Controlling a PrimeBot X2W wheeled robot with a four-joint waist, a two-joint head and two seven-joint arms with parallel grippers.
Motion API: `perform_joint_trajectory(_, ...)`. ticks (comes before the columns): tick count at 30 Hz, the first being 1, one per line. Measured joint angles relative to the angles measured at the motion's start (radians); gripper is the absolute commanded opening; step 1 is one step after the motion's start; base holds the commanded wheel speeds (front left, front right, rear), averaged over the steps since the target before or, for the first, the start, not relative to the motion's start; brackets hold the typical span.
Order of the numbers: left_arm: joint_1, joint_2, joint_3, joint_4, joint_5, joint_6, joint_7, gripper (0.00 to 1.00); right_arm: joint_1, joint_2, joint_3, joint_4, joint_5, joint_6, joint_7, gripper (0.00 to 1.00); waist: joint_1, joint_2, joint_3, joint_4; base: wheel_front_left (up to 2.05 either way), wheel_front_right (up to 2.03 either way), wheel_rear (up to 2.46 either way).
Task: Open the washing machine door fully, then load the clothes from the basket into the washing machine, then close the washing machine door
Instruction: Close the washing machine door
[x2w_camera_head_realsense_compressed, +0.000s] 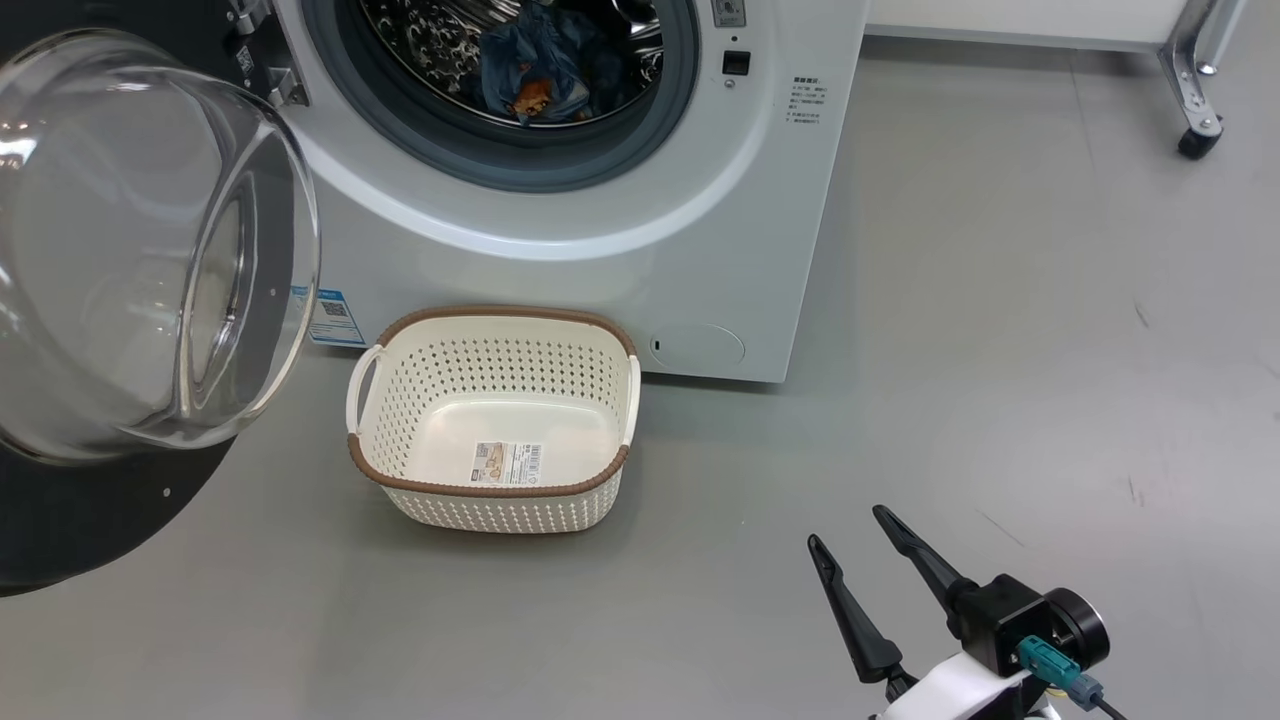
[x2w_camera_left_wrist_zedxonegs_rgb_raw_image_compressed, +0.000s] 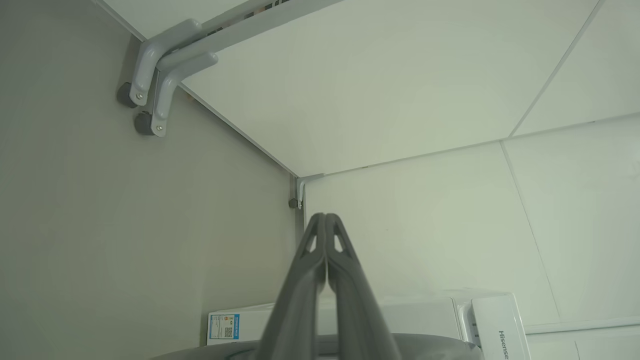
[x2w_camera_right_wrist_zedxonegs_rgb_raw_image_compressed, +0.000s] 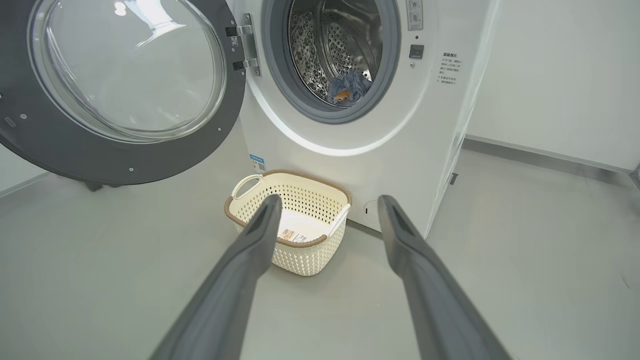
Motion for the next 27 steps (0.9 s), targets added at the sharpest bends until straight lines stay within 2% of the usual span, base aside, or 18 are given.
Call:
perform_joint_trajectory(13,-0.048,-0.013,-0.042,0.054,-0.011,-0.003,0.039,0.0,-0.005,-0.003,-0.02,-0.007,-0.01,0.0,0.0,1.0,0.0,0.0,0.042,-0.034,0.0,0.0,0.0)
perform_joint_trajectory(27,-0.106,-0.075,-0.104,0.087,-0.037,-0.047,0.119,0.0,-0.009,-0.004,-0.031,-0.009,-0.02,0.0,0.0,1.0,0.0,0.0,0.054,-0.04,0.0,0.0,0.0)
